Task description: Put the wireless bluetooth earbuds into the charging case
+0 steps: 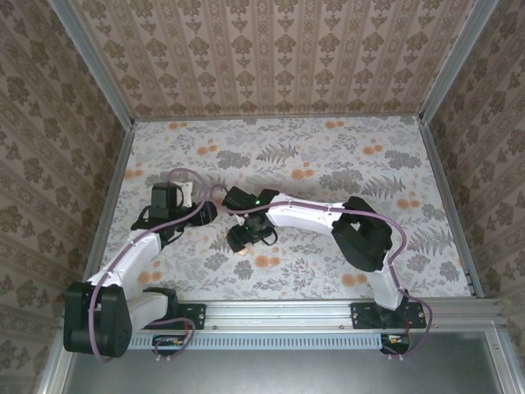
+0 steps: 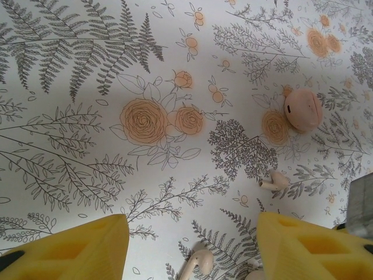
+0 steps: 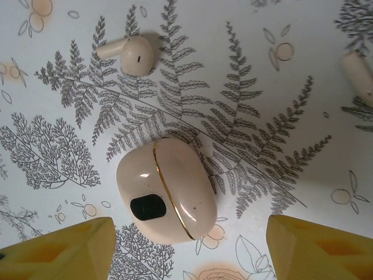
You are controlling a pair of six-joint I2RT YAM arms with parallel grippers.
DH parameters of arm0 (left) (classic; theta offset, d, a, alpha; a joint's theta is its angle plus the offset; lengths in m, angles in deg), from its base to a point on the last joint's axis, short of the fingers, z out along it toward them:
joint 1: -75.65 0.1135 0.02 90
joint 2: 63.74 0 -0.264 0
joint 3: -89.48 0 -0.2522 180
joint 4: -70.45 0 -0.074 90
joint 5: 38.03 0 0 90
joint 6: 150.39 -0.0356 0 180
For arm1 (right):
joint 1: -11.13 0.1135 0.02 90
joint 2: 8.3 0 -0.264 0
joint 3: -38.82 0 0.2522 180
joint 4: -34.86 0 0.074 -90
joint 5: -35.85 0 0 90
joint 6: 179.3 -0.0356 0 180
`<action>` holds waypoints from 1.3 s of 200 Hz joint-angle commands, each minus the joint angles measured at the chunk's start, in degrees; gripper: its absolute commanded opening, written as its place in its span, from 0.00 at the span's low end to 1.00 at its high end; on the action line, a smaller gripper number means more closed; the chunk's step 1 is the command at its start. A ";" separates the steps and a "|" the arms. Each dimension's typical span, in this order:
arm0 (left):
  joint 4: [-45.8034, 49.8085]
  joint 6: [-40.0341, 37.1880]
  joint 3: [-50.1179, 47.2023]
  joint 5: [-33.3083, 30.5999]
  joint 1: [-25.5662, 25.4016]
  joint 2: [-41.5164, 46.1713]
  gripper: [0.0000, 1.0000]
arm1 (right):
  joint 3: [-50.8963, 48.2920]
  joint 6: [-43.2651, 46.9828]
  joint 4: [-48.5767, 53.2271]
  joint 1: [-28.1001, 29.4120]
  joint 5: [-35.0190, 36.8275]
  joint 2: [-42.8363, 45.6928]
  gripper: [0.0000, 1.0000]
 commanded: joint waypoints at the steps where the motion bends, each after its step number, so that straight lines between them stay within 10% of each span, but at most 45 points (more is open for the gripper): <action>1: -1.36 0.57 -0.50 1.70 0.64 -0.74 0.59 | 2.53 3.96 3.51 1.25 -0.29 -2.55 0.70; 149: -0.31 2.36 0.25 2.96 1.69 -1.02 0.56 | 3.50 9.89 3.98 2.31 6.14 -5.67 0.54; 260: -6.29 5.16 0.82 15.00 4.24 4.90 0.54 | -10.78 16.02 -8.88 1.66 12.00 14.24 0.40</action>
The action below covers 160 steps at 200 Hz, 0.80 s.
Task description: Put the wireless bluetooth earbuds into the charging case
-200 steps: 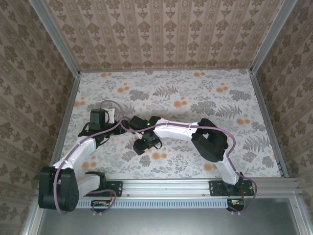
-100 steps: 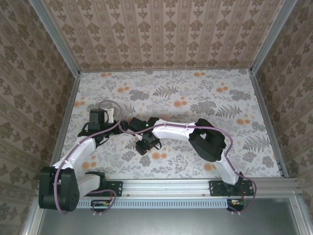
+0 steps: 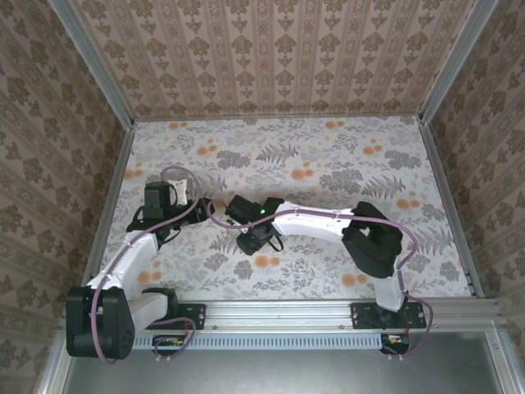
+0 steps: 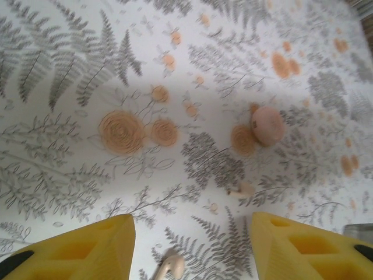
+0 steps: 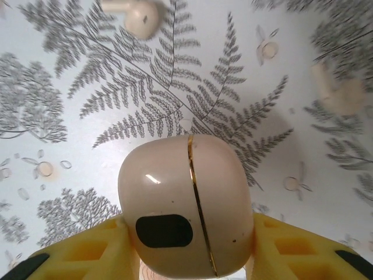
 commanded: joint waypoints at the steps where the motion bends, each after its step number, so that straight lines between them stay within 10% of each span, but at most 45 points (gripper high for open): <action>1: -4.39 1.77 0.90 7.37 0.50 2.96 0.54 | -2.66 3.25 -5.06 -0.31 3.18 6.73 0.40; 65: -10.08 0.02 4.20 23.32 -4.68 5.49 0.56 | -10.26 11.60 -12.03 -0.57 6.31 19.68 0.38; 160: -4.84 -3.96 9.87 28.18 -16.78 -1.86 0.58 | -16.39 15.90 -15.96 -1.19 8.39 29.92 0.38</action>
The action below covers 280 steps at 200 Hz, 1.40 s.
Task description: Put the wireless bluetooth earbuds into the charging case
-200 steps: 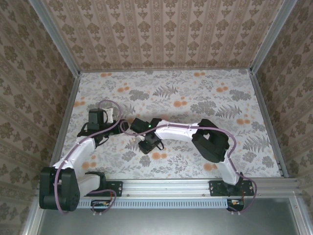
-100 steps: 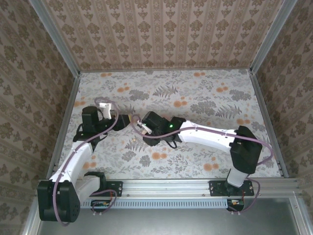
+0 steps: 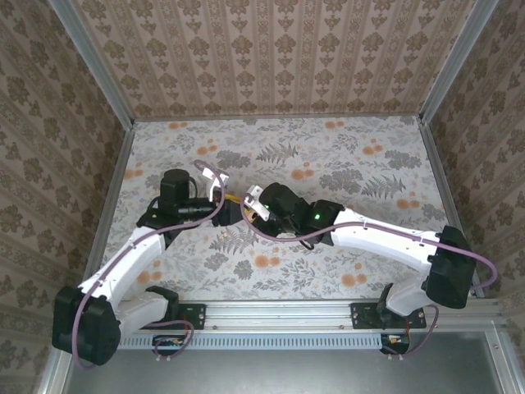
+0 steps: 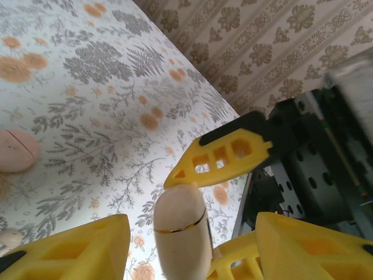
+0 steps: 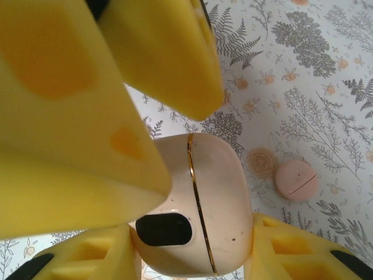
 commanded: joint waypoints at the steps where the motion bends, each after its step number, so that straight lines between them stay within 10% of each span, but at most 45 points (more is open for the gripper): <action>1: 1.31 -1.52 2.51 2.85 -0.80 -1.55 0.57 | -1.76 2.04 -1.96 -0.30 2.07 2.95 0.38; 129: 0.48 0.29 3.39 4.72 -2.53 -5.81 0.51 | -3.02 2.81 -3.34 -0.47 3.38 5.43 0.37; 222: -0.95 1.29 3.80 6.42 -3.09 -7.35 0.11 | -2.87 2.94 -3.34 -0.57 3.26 5.70 0.37; 280: -0.26 -1.29 3.28 2.88 -2.06 -4.78 0.01 | -5.14 -3.46 -5.98 -5.00 -2.99 11.74 0.63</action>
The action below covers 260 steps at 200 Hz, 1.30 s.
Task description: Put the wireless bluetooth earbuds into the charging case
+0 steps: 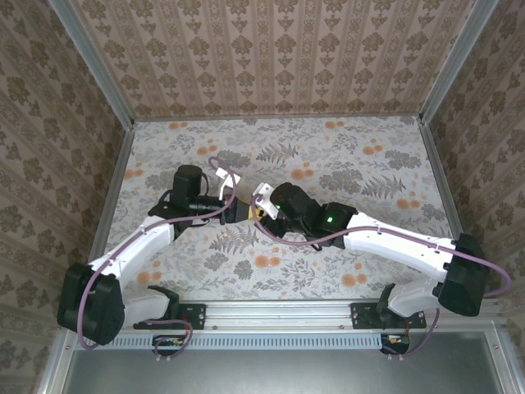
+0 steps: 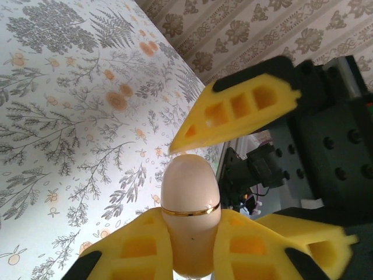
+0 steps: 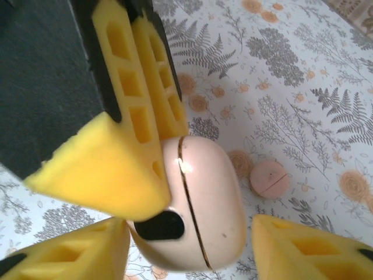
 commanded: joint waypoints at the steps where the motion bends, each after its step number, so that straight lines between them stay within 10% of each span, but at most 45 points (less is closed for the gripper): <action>1: 0.18 -2.80 0.76 -1.65 0.72 2.13 0.01 | -1.86 -4.43 -4.17 -3.49 -4.58 6.37 0.63; 108: -13.73 -9.04 -9.73 -7.29 1.44 16.34 0.00 | -3.97 -22.88 -15.92 -16.47 -41.60 5.06 0.74; 260: -17.30 -8.54 -7.87 2.42 1.16 13.79 0.00 | -8.22 -33.21 -32.41 -20.14 -51.55 0.26 0.73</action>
